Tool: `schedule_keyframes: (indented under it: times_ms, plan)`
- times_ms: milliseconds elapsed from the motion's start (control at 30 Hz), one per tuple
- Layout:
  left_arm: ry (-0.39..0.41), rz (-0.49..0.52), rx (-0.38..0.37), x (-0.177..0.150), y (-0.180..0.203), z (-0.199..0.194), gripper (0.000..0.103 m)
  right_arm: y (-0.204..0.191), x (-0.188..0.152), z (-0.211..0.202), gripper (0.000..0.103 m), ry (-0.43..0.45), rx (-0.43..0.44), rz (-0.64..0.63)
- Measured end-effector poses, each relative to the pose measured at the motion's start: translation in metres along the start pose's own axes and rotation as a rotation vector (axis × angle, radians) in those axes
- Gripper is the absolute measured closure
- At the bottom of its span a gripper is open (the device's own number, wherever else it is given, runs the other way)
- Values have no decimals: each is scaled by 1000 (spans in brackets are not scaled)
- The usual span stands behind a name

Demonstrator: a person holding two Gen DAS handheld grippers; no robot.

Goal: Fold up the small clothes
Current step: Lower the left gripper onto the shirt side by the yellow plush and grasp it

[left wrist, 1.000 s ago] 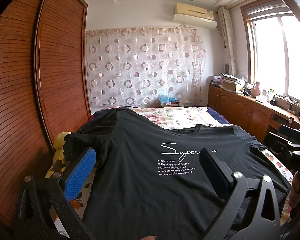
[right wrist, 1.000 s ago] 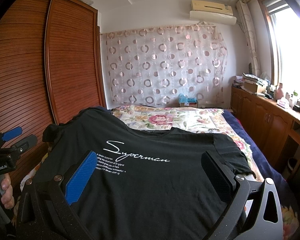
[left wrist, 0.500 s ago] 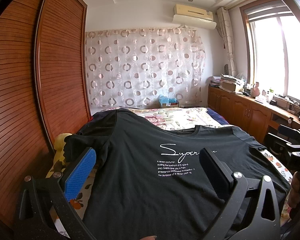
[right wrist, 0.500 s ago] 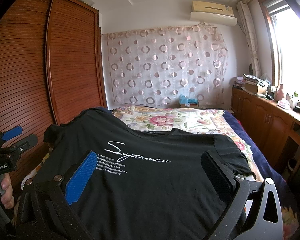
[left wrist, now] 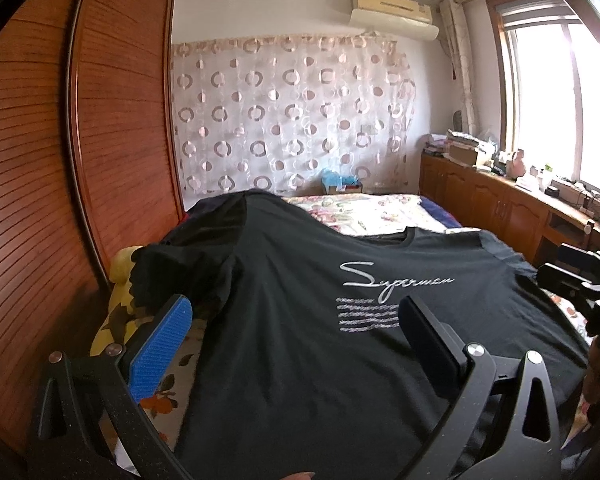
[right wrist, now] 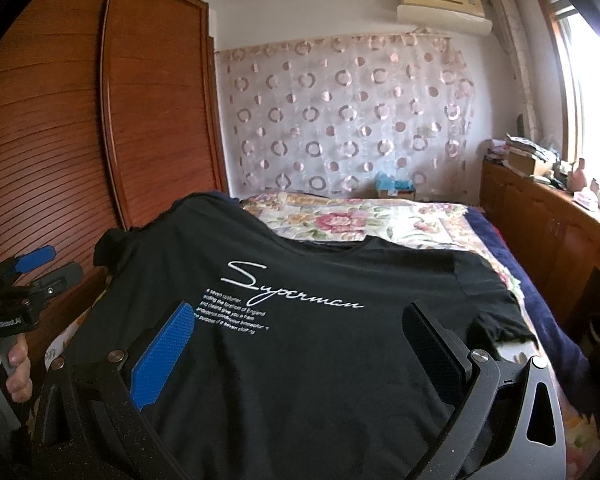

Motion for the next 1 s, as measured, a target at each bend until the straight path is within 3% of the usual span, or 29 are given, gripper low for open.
schedule_keyframes:
  times_ms: [200,600,1000]
  plan:
    - [-37,19,23,-7,-19,20,0,2,8,13,0,-31,35,-23]
    - [-93,23,-7,-10,-57,58,0,12,12,36,0,-83,69,-68]
    - [-138,-43,17,15,-122,100,25,23,32,80,0,-147,115,-82]
Point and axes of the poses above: each gripper's, at about its wrist camera, not at the fingertips, and z roughly the way its jaws point, y to its right, x to its top, the point moved 6 cm from there along z, roughly the way its jaws point, and after that the axes turned 5 degrees about x, right-handed, at the moved point
